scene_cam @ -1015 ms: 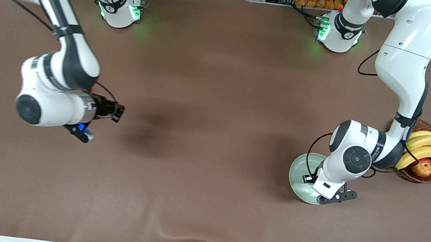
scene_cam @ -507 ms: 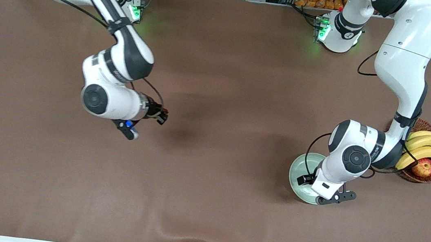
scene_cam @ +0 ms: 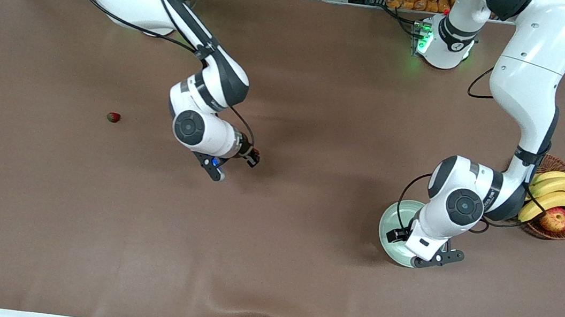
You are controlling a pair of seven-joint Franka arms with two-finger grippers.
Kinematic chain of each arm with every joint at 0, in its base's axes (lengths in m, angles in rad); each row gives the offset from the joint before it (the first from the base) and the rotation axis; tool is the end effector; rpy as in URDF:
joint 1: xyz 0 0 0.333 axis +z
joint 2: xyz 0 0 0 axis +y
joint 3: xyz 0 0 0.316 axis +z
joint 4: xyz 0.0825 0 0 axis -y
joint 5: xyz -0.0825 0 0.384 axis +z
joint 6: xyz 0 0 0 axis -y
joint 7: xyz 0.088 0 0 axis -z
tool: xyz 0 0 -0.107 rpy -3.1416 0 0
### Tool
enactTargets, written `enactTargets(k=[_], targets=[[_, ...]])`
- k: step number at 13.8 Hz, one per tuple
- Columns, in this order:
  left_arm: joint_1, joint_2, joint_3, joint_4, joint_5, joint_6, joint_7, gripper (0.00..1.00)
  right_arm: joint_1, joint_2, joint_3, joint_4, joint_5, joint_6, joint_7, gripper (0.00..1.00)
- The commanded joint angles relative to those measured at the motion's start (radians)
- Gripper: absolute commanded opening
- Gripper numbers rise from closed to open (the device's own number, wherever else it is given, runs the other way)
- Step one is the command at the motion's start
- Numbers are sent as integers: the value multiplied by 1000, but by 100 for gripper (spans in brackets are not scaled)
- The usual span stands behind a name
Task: Collect all strawberries into plate
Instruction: 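Open the left gripper over the plate while the right gripper carries its strawberry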
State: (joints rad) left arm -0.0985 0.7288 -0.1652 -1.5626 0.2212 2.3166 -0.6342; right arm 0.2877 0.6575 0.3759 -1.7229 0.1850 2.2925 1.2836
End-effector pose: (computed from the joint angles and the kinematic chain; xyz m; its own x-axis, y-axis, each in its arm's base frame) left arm 0.6876 -0.1635 0.2230 0.9630 0.2621 0.0631 0.2641 -0.9642 -0.0256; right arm 0.5369 0.3950 0.2243 0.6428 -0.6767 -0.3590 -0.7290 -0.6843 -0.0153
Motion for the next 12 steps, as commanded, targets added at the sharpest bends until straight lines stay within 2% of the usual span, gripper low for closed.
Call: enactTargets(k=[1, 7, 10, 11, 12], targets=[[-3, -26, -4, -11, 10, 1, -22, 100, 63, 19, -12, 5, 19, 62, 60, 0], [-1, -34, -25, -11, 9, -2, -24, 100, 140, 51, -40, 3, 18, 94, 109, 1], [-10, -40, -51, -14, 10, -2, -96, 100, 178, 51, -40, 5, 18, 99, 140, 19], [-18, -42, -59, -16, 10, -2, -125, 100, 183, 51, -42, 5, 18, 102, 141, 46], [-29, -42, -62, -14, 10, -2, -148, 100, 180, 51, -42, 5, 18, 97, 146, 87]])
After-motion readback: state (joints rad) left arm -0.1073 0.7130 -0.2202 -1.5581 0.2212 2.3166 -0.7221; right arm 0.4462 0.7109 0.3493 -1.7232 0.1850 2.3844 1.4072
